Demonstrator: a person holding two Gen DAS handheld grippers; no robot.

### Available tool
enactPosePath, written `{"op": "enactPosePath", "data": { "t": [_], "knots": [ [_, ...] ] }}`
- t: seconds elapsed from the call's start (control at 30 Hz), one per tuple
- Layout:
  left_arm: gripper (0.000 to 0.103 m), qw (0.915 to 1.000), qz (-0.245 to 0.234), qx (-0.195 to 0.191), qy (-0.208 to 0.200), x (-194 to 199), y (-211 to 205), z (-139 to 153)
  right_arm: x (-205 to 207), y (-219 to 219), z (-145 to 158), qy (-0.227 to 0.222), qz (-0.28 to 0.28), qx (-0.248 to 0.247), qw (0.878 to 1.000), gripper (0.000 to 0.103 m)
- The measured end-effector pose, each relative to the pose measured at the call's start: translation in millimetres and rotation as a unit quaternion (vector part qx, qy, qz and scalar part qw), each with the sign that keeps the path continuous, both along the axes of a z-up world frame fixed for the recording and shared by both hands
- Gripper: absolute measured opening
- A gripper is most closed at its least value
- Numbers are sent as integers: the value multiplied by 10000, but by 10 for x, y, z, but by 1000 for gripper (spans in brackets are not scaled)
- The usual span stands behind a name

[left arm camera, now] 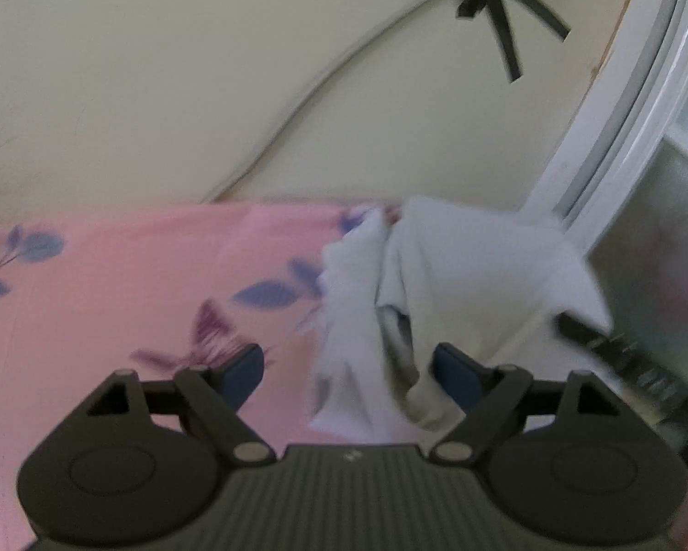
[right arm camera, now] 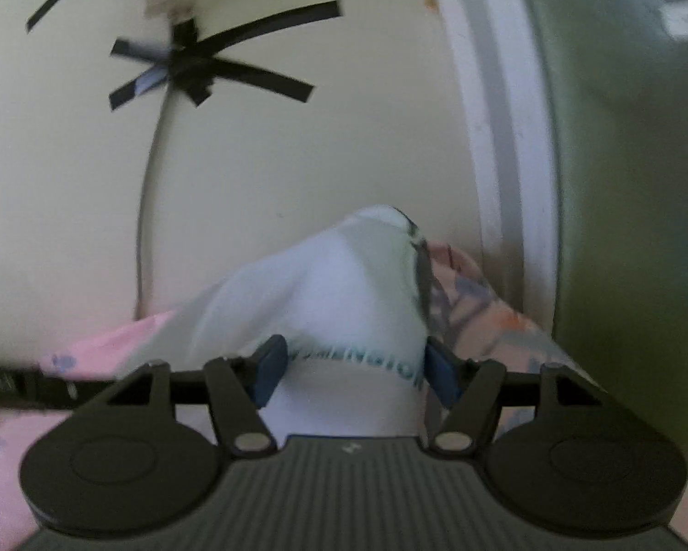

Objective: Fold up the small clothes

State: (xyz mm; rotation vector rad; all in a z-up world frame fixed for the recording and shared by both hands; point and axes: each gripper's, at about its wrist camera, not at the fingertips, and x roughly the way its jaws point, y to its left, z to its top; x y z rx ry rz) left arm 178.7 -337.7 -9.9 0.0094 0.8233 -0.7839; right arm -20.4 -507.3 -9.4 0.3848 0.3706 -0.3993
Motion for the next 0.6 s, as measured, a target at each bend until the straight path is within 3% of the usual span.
{"op": "enactPosePath", "data": {
  "t": [0.1, 0.2, 0.27, 0.4, 0.6],
  "knots": [
    [83, 9998, 155, 132, -58, -137, 184, -38, -158, 106, 160, -248, -20, -48, 9997, 63],
    [83, 9989, 281, 305, -235, -388, 358, -25, -393, 310, 246, -434, 302, 142, 9985, 65],
    [83, 9970, 341, 509, -466, -622, 469, -30, -587, 494, 229, -498, 462, 353, 9971, 67],
    [93, 9930, 389, 816, -762, -1063, 731, -103, -979, 940, 80, -418, 580, 696, 9950, 67],
    [103, 9868, 511, 1060, -1108, -1530, 1040, -52, -1533, 1330, -90, -313, 178, 875, 9955, 76]
  ]
}}
